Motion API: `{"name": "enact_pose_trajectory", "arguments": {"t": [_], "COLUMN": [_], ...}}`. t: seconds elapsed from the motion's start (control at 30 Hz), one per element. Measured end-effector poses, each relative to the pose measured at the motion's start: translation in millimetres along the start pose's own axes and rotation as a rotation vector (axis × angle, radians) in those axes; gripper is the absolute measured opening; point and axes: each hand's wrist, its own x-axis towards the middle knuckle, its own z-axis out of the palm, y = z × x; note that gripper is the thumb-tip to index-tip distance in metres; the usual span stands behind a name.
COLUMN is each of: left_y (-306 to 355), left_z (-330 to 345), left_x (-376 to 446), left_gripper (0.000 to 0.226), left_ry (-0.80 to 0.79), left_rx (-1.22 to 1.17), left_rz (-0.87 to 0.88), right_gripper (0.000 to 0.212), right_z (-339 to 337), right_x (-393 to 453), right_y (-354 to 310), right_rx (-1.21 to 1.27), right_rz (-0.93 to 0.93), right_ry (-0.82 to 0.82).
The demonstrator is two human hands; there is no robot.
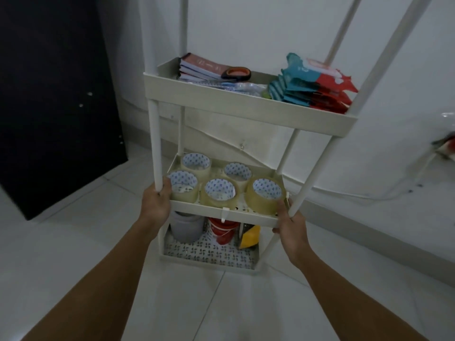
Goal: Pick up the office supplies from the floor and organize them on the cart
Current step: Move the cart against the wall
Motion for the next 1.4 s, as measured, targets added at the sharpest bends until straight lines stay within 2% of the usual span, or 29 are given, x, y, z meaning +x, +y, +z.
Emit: {"name": "enact_pose_trajectory", "arguments": {"t": [0.33,0.6,0.8,0.97,1.4], "left_y": [6,8,10,15,15], "left_z": [70,89,119,135,170], "left_x": [24,46,76,101,136], "left_gripper": [0.039,0.04,0.041,0.035,0.036], "left_ry": [-0.135,-0.19,-0.245,-0.298,-0.33], "left_rx": [0.045,0.101,0.119,0.14,0.113], "left_rz": [-0.009,0.037,0.015,-0.018,-0.021], "right_gripper": [0.028,0.036,0.024,0.037,0.021], "right_z": [-40,-39,-39,-30,-31], "right_x": [21,37,58,70,103], "right_y": [7,18,16,12,-5], "right_rx": [0.067,0.073,0.092,0.094,0.141], "right_rz": [0.014,0.013,0.018,0.042,0.052], "right_ry": [0.132,0.248,0.333,0.389,0.363]}}
